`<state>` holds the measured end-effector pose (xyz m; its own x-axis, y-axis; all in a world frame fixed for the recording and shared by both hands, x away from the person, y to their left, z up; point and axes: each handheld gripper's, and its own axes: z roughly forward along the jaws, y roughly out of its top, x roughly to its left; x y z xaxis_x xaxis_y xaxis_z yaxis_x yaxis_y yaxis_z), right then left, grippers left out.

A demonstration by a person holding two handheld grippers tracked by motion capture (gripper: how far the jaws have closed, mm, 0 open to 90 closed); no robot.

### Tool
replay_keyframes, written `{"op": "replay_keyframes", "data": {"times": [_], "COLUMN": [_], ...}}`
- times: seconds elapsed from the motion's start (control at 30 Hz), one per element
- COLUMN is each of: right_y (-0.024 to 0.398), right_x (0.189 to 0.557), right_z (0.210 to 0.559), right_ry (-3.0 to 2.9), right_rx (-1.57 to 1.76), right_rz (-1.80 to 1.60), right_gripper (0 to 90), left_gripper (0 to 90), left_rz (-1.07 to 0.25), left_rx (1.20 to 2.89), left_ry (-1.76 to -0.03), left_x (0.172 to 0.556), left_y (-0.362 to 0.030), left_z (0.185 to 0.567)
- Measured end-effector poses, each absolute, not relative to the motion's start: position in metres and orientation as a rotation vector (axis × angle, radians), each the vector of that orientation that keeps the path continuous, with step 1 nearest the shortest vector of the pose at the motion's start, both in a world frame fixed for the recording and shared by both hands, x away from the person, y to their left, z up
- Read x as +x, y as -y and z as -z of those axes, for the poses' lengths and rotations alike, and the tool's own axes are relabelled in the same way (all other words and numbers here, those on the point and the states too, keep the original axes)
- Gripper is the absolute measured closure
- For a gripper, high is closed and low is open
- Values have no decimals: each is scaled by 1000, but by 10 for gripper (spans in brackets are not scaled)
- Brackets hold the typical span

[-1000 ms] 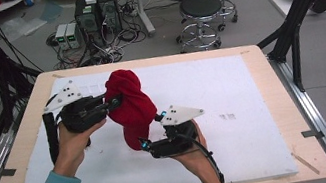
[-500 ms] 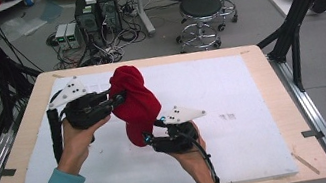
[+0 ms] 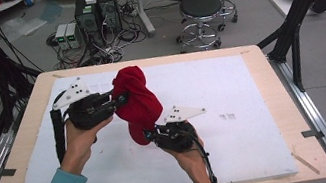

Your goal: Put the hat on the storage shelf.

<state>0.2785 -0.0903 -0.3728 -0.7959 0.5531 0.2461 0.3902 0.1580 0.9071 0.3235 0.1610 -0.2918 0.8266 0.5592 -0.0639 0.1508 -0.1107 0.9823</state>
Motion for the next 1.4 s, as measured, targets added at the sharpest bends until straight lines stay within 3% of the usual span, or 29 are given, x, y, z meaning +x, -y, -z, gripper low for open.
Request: {"op": "replay_keyframes", "data": {"times": [0.13, 0.2, 0.27, 0.3, 0.37, 0.83, 1.4], "right_y": [90, 90, 91, 91, 92, 100, 112], "right_x": [277, 277, 276, 277, 277, 285, 322], "right_z": [372, 371, 371, 371, 371, 363, 348], "right_ry": [-2272, -2263, -2257, -2254, -2260, -2166, -2084], "right_rx": [928, 916, 927, 930, 937, 966, 980], "right_rz": [-1696, -1693, -1680, -1677, -1672, -1706, -1723], "right_gripper": [852, 854, 854, 855, 855, 855, 855], "left_gripper": [808, 723, 498, 326, 79, 66, 67], "left_rz": [-367, -349, -324, -327, -318, -416, -554], "left_rx": [1670, 1651, 1623, 1607, 1618, 1655, 1681], "left_ry": [-555, -565, -625, -669, -680, -676, -748], "left_x": [324, 325, 327, 328, 331, 326, 292], "left_y": [-162, -163, -164, -165, -167, -191, -256], "left_z": [292, 292, 291, 291, 292, 298, 382]}}
